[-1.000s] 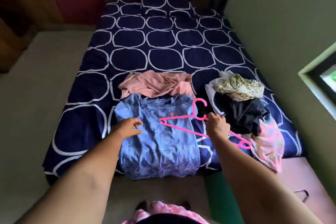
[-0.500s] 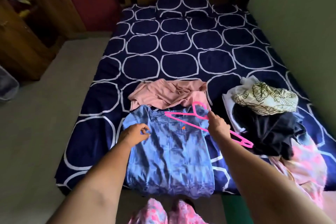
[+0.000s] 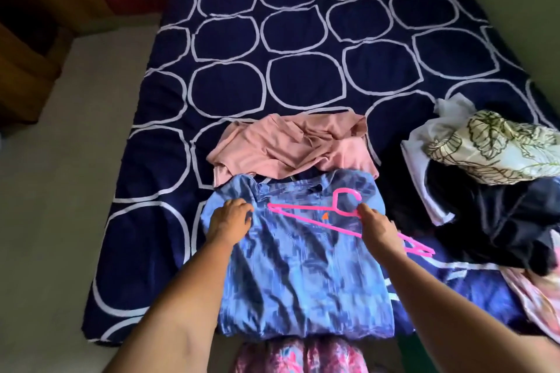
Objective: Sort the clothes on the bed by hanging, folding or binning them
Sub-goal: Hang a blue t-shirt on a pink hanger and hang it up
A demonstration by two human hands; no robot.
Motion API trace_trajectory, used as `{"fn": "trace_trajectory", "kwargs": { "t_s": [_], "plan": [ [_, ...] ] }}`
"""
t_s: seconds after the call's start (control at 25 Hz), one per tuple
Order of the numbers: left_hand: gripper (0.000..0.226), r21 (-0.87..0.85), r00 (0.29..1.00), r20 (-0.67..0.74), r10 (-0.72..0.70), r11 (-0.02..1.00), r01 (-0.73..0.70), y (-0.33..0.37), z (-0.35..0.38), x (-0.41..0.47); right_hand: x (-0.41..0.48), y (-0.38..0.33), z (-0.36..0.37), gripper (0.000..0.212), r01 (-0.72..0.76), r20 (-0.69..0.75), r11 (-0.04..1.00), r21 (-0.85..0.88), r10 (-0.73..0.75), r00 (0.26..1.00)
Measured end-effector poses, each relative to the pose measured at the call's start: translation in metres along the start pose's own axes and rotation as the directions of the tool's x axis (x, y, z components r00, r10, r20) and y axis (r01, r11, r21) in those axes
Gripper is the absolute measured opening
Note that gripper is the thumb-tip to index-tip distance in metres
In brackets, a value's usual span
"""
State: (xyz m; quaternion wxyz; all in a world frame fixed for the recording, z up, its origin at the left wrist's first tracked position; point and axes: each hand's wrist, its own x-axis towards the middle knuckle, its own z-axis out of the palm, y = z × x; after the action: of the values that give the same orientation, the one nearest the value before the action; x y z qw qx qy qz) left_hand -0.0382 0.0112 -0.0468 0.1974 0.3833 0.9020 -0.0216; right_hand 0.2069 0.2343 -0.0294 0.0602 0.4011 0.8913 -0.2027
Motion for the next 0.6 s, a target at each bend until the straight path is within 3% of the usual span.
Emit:
{"fn": "trace_trajectory", "kwargs": {
  "t_s": [0.2, 0.4, 0.52, 0.6],
  "plan": [
    [0.046, 0.117, 0.992, -0.037, 0.118, 0.987, -0.113, -0.003, 0.021, 0.06, 0.004, 0.023, 0.034, 0.026, -0.039, 0.022, 0.997, 0.066, 0.037, 0.999],
    [0.068, 0.265, 0.976, 0.095, 0.195, 0.94, -0.214, -0.006, 0.043, 0.11, 0.01, 0.037, 0.049, 0.017, -0.059, -0.05, 0.99, 0.128, 0.065, 0.997],
    [0.049, 0.362, 0.97, 0.069, 0.235, 0.9, -0.244, -0.001, 0.04, 0.121, 0.011, 0.042, 0.053, 0.012, -0.059, -0.058, 0.978, 0.198, 0.072, 0.996],
    [0.036, 0.318, 0.98, 0.018, 0.2, 0.928, -0.195, 0.001, 0.034, 0.124, 0.01, 0.044, 0.053, 0.01, -0.068, -0.039, 0.967, 0.244, 0.08, 0.996]
  ]
}}
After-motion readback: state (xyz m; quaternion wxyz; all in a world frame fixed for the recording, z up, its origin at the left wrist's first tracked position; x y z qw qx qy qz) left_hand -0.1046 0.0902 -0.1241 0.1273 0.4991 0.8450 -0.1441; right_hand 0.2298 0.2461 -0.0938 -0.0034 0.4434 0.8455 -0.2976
